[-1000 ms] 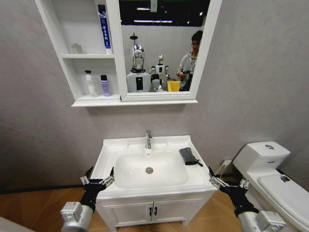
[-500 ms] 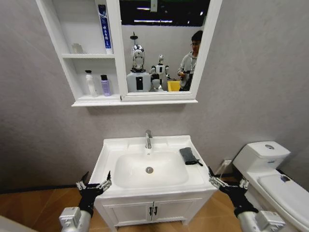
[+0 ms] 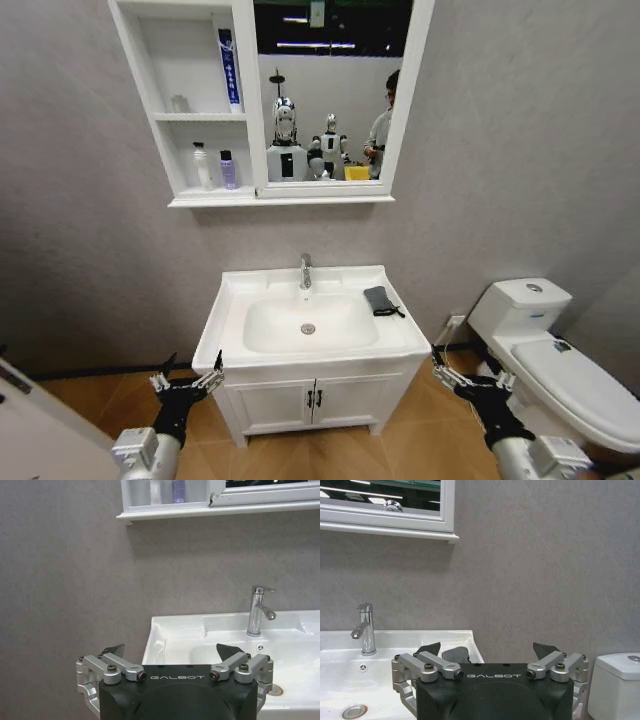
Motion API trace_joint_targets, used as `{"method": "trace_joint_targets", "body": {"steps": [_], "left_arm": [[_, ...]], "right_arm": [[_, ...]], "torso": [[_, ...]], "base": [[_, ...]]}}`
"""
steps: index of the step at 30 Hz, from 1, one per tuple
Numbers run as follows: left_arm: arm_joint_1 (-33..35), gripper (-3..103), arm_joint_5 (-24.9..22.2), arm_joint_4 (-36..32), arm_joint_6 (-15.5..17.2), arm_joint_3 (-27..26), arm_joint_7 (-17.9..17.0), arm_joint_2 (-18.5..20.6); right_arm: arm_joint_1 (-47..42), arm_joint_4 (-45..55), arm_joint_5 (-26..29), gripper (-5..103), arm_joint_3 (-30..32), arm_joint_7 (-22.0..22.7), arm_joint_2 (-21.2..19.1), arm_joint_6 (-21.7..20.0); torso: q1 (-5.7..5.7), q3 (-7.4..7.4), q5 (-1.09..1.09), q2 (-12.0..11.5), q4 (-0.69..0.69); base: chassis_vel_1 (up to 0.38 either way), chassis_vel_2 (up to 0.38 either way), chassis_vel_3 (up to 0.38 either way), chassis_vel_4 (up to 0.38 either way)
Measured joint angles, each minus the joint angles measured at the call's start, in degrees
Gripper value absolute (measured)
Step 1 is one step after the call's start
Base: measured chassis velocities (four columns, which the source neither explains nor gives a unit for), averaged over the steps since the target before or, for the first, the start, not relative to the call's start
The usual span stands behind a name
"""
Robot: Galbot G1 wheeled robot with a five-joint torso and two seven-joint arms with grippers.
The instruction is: Move facial cleanser and shampoo from washbasin to cabinet, then wipe washbasin with towel.
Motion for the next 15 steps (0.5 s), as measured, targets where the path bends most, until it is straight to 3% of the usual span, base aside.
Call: {"method": "trace_joint_targets", "body": {"steps": [15], "left_arm": [[-0.13, 100, -3.16, 0.00, 0.62, -4.16, -0.45, 0.80]], "right_arm": [[-0.01, 0.00, 0.00, 100, 0.00, 0.01, 0.00, -0.04]], "torso": [[-0.02, -0.01, -0.01, 0.02, -0.02]], "base": [[0.348, -0.350, -0.352, 0.347]]}}
